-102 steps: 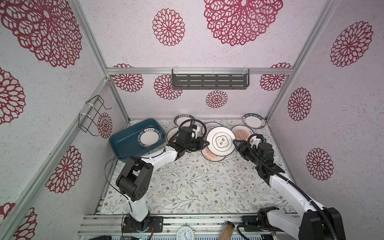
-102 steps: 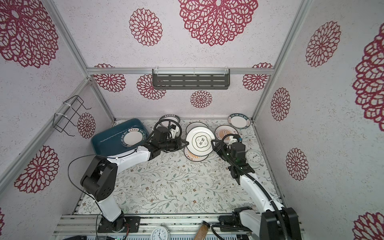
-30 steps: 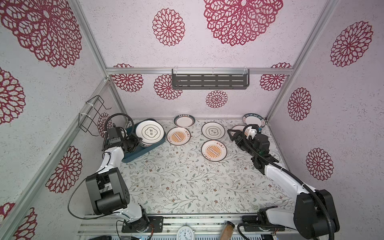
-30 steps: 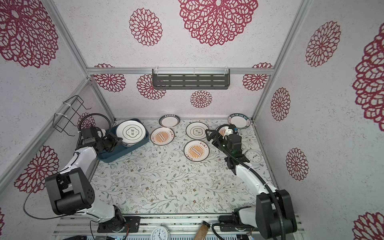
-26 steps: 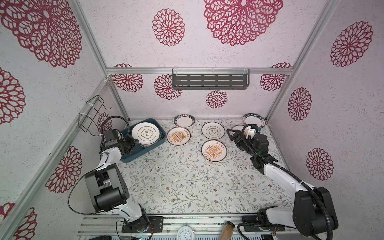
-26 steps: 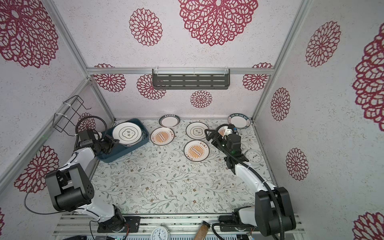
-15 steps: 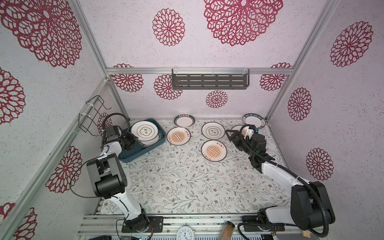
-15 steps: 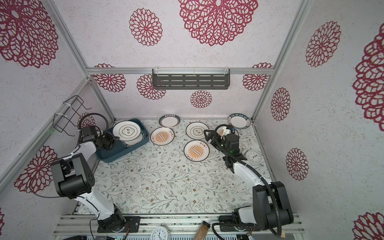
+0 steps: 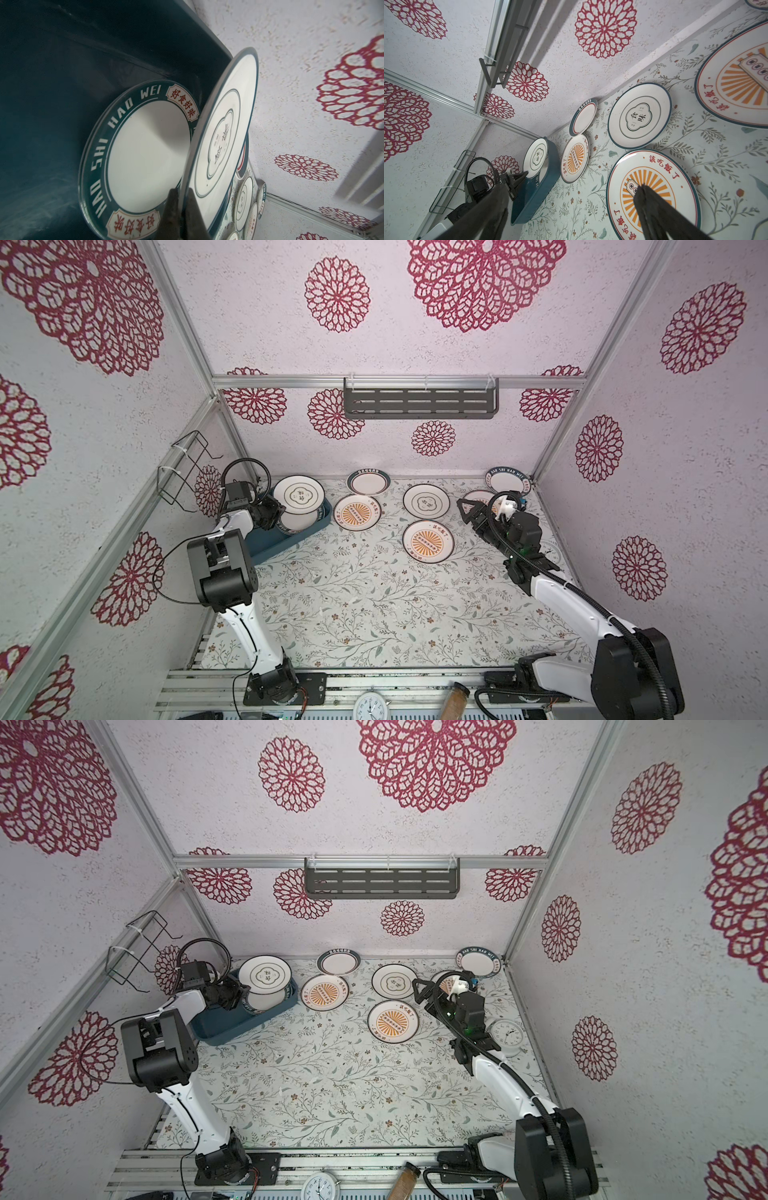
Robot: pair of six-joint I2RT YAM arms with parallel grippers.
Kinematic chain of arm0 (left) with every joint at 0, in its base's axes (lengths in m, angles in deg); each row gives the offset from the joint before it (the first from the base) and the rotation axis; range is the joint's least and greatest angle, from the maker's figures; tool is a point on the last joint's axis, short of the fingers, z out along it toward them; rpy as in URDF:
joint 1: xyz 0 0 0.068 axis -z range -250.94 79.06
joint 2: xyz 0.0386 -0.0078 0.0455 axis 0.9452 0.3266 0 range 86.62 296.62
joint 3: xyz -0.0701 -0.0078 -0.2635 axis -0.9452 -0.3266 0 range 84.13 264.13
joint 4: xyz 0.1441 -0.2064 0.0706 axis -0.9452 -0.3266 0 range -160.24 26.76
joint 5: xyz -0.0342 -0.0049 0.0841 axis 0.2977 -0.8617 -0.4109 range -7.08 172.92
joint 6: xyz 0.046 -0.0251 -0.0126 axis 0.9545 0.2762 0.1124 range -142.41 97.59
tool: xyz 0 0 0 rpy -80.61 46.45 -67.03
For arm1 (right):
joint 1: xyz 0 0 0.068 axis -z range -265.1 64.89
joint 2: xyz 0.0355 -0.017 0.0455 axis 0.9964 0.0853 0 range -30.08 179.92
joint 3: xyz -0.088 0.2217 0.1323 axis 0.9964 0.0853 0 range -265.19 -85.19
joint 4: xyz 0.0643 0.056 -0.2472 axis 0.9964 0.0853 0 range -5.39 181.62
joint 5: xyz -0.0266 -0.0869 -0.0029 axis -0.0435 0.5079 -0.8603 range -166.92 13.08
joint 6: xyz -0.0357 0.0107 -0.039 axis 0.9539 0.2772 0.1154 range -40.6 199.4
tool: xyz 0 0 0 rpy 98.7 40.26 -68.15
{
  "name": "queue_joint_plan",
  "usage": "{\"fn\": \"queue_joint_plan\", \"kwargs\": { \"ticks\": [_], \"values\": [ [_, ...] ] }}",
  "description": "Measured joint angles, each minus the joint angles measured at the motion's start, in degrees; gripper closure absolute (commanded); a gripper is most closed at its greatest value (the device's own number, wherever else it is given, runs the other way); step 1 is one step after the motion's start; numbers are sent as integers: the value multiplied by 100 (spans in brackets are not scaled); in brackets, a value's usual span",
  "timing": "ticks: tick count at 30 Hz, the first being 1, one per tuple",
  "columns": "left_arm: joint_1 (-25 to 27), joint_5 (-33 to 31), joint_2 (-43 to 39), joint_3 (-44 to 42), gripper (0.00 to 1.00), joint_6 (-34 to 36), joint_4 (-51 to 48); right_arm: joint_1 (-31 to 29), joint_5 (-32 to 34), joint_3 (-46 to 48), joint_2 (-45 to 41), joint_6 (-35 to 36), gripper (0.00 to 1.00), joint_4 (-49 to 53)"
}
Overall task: Place the plates into the plastic bin on the countertop
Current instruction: 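Lower the plate against the green-rimmed plates in the bin with the left gripper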
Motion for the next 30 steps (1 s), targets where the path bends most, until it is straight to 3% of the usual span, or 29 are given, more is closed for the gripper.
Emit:
{"fn": "queue_joint_plan", "kwargs": {
  "ticks": [14, 28, 30],
  "values": [
    [-87, -66, -452, -553, 100, 101, 0, 0, 229, 72, -81, 212, 1, 466],
    [-94, -459, -428, -645, 100, 439, -608, 0, 243, 46, -85, 302, 1, 577],
    [-61, -468, -297, -470, 89, 494, -682, 0, 254, 46, -109, 302, 1, 612]
  ]
}}
